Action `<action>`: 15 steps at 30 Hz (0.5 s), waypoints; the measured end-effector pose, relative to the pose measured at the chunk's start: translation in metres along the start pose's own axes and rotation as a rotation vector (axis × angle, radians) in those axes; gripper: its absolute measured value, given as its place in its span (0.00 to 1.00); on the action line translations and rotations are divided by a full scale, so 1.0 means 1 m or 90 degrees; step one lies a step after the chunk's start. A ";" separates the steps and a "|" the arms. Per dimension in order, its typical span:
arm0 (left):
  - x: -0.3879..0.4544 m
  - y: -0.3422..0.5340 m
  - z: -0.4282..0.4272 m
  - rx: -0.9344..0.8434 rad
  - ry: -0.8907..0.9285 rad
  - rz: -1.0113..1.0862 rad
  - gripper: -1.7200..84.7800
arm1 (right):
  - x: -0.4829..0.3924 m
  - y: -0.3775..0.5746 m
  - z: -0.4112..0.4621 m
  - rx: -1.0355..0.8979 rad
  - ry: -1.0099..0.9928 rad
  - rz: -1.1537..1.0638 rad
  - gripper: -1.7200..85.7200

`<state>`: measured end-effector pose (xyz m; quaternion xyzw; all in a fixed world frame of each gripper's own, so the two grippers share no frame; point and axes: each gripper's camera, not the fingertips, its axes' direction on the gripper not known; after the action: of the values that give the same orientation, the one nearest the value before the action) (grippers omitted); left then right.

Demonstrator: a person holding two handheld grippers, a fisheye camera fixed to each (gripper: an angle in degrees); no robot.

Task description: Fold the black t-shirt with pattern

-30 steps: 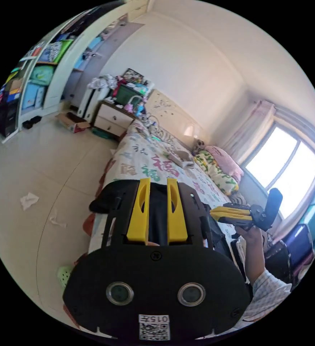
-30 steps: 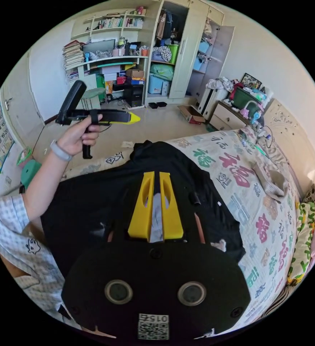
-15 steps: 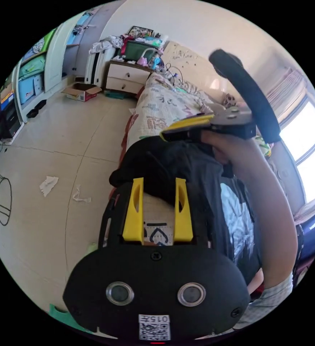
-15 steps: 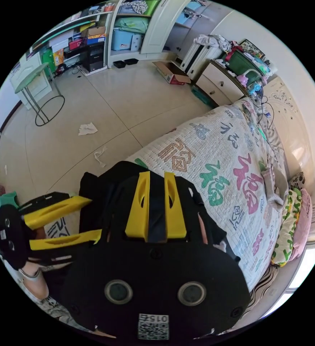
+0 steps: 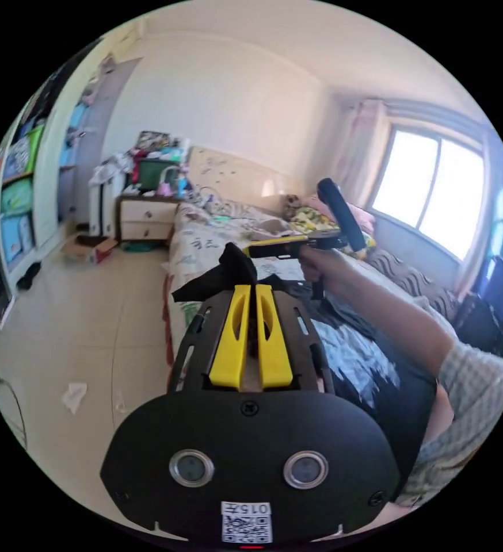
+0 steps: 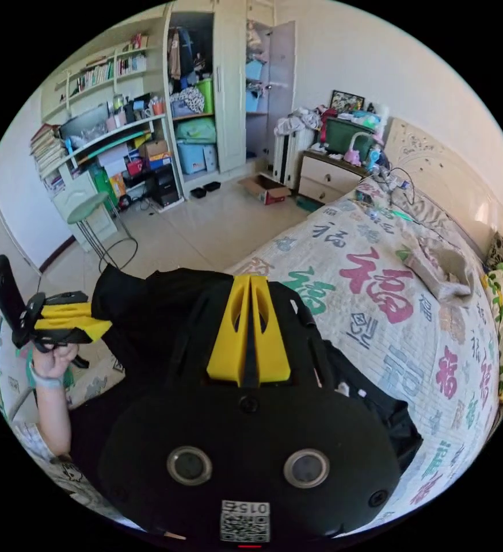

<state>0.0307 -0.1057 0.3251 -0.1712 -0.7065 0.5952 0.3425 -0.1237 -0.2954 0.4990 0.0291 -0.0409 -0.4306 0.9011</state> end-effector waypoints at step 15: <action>0.070 0.010 0.059 -0.227 0.065 0.059 0.17 | 0.029 0.046 0.006 -0.153 0.010 -0.113 0.09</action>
<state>-0.0611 -0.1003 0.3321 -0.2915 -0.7738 0.4666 0.3139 -0.0702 -0.2896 0.5107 -0.0724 0.0206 -0.5100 0.8569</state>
